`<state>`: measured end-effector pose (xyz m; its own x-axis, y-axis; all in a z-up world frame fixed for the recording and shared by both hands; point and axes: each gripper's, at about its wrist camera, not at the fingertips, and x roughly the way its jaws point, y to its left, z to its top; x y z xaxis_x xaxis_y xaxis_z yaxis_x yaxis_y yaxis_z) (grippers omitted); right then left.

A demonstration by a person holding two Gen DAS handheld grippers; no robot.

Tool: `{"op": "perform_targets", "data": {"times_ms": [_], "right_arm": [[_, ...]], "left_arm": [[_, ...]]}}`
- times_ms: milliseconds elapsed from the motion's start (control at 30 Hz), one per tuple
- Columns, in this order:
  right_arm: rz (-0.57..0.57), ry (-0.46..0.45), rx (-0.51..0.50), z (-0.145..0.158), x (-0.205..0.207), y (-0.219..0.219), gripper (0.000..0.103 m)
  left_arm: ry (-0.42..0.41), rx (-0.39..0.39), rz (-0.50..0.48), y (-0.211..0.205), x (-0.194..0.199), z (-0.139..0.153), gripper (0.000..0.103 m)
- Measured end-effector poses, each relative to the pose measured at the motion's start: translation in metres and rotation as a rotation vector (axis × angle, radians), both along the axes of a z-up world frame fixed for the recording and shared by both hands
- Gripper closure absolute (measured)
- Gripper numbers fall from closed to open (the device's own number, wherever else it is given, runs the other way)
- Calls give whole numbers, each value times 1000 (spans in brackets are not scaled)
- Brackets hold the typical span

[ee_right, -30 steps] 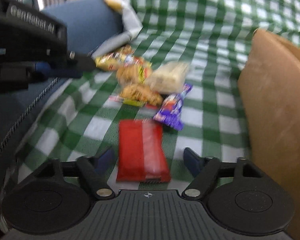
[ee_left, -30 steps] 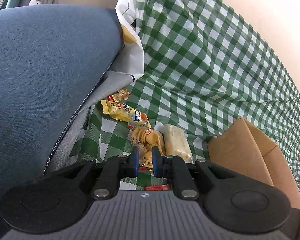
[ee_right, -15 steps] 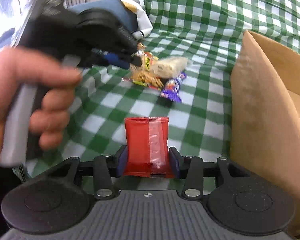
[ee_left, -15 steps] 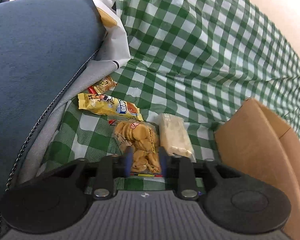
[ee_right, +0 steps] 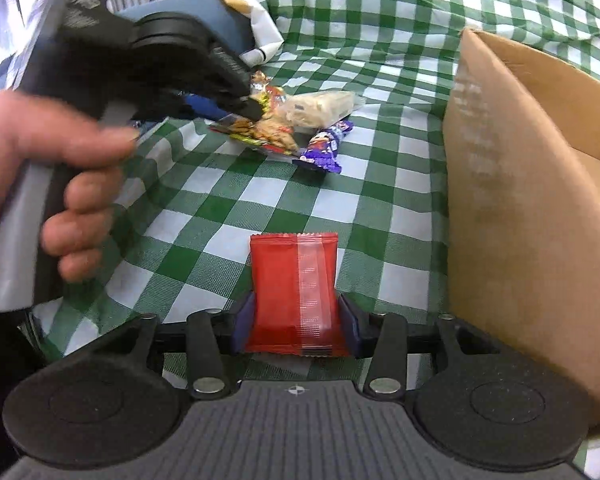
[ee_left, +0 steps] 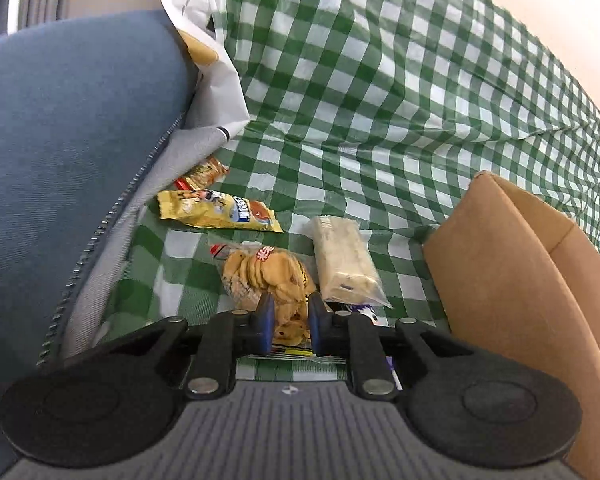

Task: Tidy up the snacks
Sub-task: 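Grasp the clear cookie bag with the left tool while the right tool holds the red packet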

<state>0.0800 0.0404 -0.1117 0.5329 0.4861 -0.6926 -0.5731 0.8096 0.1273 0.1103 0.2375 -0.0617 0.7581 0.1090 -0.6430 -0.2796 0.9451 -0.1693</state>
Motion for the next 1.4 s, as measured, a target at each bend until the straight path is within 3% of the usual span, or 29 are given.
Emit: {"op": "perform_targets", "data": {"times_ms": [267, 433, 900, 1033, 1267, 1400], "right_arm": [[8, -37, 3, 11, -30, -19, 56], [12, -66, -40, 4, -43, -25, 56], [30, -38, -59, -10, -42, -31, 56], [28, -25, -52, -12, -39, -31, 55], [33, -23, -36, -13, -39, -30, 53], [32, -18, -24, -13, -37, -30, 53]], "left_arm": [[-6, -84, 10, -6, -52, 17, 91], [61, -130, -7, -21, -80, 13, 92], [124, -54, 82, -50, -94, -5, 89], [112, -42, 116, -48, -94, -6, 65], [123, -36, 107, -54, -80, -14, 42], [160, -1, 131, -55, -68, -23, 35]]}}
